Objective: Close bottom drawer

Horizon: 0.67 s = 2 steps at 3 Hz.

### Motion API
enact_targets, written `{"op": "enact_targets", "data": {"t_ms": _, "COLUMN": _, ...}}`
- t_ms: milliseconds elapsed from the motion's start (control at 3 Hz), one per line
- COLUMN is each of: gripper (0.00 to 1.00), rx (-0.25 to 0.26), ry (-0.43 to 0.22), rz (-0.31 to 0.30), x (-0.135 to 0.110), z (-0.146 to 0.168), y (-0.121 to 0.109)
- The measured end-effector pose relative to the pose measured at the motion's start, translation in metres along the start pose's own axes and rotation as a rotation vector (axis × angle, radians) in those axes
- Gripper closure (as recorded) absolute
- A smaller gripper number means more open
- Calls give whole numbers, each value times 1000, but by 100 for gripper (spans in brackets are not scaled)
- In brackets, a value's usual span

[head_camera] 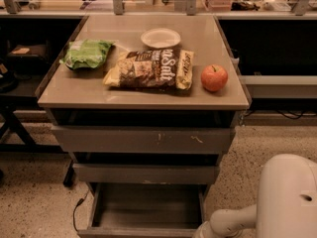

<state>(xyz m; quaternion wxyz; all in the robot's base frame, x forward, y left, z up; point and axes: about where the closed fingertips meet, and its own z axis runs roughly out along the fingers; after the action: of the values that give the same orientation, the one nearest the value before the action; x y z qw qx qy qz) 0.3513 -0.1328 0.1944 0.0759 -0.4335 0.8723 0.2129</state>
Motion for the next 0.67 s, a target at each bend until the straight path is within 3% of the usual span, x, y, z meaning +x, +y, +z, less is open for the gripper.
{"op": "enact_targets", "data": {"t_ms": 333, "gripper": 100, "rx": 0, "ry": 0, "rz": 1, "x": 0, "z": 0, "y": 0}}
{"op": "enact_targets", "data": {"t_ms": 667, "gripper": 100, "rx": 36, "ry": -10, "rz": 19, "x": 0, "z": 10, "y": -17}}
